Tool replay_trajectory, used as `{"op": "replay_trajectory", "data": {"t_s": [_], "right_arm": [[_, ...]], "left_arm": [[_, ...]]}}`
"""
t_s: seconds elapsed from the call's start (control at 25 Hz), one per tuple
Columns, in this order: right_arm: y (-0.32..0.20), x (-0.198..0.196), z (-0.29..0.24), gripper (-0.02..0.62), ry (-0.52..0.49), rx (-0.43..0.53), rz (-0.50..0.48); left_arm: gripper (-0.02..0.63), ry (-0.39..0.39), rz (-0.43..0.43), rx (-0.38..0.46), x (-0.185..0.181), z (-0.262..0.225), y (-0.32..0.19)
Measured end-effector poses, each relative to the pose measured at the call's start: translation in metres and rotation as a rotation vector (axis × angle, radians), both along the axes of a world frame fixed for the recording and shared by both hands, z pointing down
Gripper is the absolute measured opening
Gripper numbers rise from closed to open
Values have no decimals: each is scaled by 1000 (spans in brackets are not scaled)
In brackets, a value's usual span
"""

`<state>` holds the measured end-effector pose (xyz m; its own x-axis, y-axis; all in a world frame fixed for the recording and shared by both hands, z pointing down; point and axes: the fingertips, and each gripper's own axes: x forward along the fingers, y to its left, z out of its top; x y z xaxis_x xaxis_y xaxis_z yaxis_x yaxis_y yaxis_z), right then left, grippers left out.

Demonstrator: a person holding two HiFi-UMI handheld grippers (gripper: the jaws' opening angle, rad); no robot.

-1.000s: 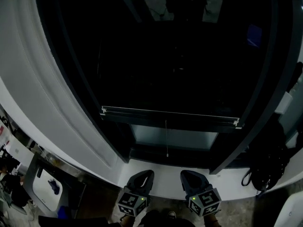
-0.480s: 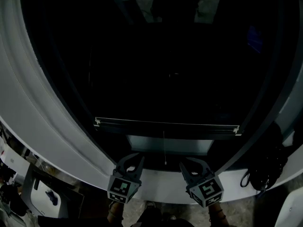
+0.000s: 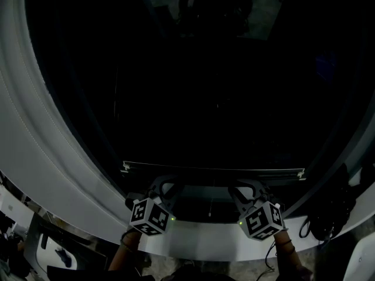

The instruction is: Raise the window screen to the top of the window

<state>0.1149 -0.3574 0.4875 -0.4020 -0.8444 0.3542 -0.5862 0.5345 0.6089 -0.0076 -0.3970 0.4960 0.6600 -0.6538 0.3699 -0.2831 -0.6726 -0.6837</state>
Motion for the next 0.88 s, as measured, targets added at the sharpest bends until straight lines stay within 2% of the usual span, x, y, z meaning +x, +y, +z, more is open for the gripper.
{"op": "replay_trajectory", "data": {"t_s": [0.28,0.4,0.6,0.72,0.88], "right_arm": [[-24,-1,15,60,212,-59,-6],[-27,-1,17,60,259,-76,-14],[-28,-2,21,60,341,-97,-13],[-29,-2,24,60,399,-154,-2],[-31,-3,25,60,441,-273,2]], "left_arm": [[46,-216,55,-8,-5,10,-21],[46,-289,89,-14,-2,13,-22],[39,-461,124,10,2,21,-21],[38,-525,116,-36,2,22,-21],[21,-605,45,-99,3,23,-28]]}}
